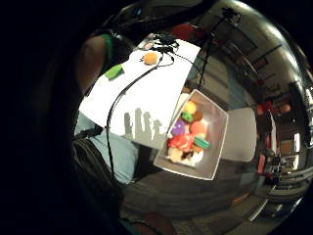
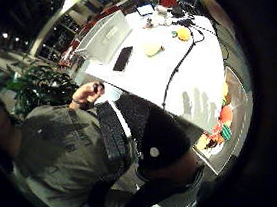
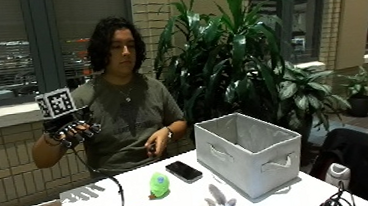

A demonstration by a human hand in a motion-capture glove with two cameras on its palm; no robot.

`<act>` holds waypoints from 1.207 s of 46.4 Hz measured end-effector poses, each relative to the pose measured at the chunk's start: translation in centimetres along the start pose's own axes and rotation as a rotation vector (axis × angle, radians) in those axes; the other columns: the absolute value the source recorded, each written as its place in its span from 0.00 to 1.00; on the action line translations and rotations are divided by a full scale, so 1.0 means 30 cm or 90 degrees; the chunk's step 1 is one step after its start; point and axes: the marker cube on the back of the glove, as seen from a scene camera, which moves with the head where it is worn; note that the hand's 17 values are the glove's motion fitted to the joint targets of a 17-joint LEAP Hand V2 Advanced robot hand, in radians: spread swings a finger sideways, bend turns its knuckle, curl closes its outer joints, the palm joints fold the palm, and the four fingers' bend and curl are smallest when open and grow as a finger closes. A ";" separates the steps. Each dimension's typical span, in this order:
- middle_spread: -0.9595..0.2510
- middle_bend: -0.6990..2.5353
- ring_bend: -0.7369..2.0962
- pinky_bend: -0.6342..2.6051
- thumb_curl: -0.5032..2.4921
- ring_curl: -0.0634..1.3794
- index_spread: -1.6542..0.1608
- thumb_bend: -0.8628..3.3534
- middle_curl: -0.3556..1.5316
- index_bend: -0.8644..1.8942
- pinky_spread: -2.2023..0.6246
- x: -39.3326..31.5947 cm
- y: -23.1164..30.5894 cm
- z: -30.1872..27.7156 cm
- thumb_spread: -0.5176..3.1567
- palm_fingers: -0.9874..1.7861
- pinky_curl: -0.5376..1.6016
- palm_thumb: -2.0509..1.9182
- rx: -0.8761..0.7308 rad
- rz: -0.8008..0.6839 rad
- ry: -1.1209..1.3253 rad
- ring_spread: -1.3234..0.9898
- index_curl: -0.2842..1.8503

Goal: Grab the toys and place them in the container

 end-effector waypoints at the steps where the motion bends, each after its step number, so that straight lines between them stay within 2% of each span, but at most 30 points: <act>1: 0.75 0.25 0.37 0.35 0.17 0.06 0.83 0.19 0.19 0.38 0.77 0.000 -0.002 0.000 0.25 0.49 0.30 0.49 0.002 0.000 0.002 0.53 0.15; 10: 0.70 0.26 0.39 0.39 0.18 0.12 0.76 0.19 0.21 0.38 0.76 -0.008 -0.049 -0.025 0.38 0.46 0.36 0.49 0.015 -0.013 0.019 0.49 0.19; 15: 0.69 0.27 0.41 0.40 0.18 0.13 0.74 0.19 0.23 0.38 0.76 -0.023 -0.060 -0.028 0.42 0.46 0.37 0.49 0.009 0.000 0.014 0.48 0.20; 22: 0.68 0.28 0.43 0.41 0.19 0.15 0.72 0.19 0.25 0.38 0.76 -0.055 -0.183 0.028 0.45 0.48 0.37 0.50 0.006 -0.057 -0.060 0.46 0.22; 30: 0.65 0.29 0.47 0.40 0.20 0.17 0.71 0.20 0.27 0.38 0.74 -0.161 -0.370 0.237 0.49 0.52 0.37 0.51 -0.016 -0.080 -0.108 0.44 0.23; 41: 0.62 0.29 0.46 0.39 0.22 0.18 0.71 0.21 0.30 0.39 0.73 -0.286 -0.656 0.584 0.53 0.51 0.38 0.53 -0.094 -0.088 -0.118 0.43 0.26; 47: 0.62 0.29 0.44 0.39 0.23 0.18 0.71 0.22 0.31 0.41 0.73 -0.335 -0.732 0.712 0.53 0.49 0.39 0.55 -0.040 -0.082 -0.107 0.42 0.28; 50: 0.60 0.31 0.47 0.38 0.24 0.18 0.70 0.23 0.32 0.41 0.72 -0.347 -0.744 0.710 0.53 0.57 0.38 0.57 0.022 -0.091 -0.112 0.41 0.28; 54: 0.56 0.33 0.54 0.42 0.28 0.20 0.70 0.25 0.33 0.38 0.67 -0.346 -0.749 0.680 0.52 0.77 0.38 0.63 0.092 -0.112 -0.082 0.40 0.26; 56: 0.55 0.35 0.56 0.43 0.29 0.24 0.70 0.26 0.35 0.39 0.66 -0.349 -0.745 0.650 0.51 0.80 0.40 0.65 0.118 -0.123 -0.071 0.40 0.27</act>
